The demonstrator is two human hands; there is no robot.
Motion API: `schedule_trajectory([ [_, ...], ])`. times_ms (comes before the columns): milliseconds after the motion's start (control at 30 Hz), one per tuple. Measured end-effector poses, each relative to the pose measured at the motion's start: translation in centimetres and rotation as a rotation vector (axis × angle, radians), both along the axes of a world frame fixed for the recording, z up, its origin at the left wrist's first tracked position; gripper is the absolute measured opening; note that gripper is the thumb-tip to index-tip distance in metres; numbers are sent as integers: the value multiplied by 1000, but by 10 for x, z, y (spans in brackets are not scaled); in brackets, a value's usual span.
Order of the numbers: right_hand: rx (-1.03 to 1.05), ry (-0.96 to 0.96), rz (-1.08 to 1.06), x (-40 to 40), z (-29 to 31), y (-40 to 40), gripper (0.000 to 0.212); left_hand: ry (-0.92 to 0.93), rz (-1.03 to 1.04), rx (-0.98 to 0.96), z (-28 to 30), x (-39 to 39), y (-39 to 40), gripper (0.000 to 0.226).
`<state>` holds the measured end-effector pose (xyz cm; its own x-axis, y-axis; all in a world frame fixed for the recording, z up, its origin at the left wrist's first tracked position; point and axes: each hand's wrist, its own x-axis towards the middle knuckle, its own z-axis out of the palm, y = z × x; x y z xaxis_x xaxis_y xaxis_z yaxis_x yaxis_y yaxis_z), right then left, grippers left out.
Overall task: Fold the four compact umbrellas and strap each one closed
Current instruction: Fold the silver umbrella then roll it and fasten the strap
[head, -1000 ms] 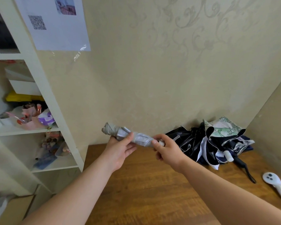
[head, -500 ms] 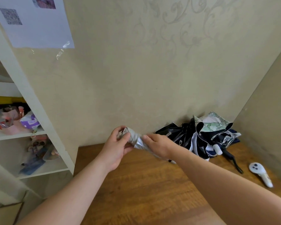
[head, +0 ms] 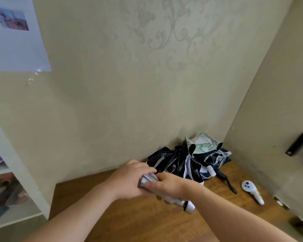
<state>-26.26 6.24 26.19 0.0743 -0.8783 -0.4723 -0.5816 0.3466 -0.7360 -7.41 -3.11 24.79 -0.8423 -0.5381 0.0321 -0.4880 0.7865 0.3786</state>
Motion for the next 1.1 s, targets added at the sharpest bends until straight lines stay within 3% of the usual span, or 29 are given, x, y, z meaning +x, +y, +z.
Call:
schedule_trajectory([
  [67,31,-59,15,-4,-2,5,43,32,12,37,-1,-3,-2,52],
  [133,22,22,60,-9,-4,11,37,54,21,99,-2,-5,1,42],
  [300,-172,540,225,-29,-9,25,34,72,65,193,-10,-12,15,27],
  [433,-382,775,244,-55,-31,38,43,-2,91,147,-21,-25,18,28],
  [600,-338,632,186,-101,-63,64,45,-110,64,1,-31,-67,35,31],
  [767,-221,442,74,-172,-90,113,38,-201,-185,-74,-49,-146,69,51],
  [933,-150,351,-52,-276,-123,198,43,-258,-370,-79,-83,-273,121,43],
  [1100,-82,395,-173,-391,-182,310,35,-362,-529,21,-143,-421,196,39],
])
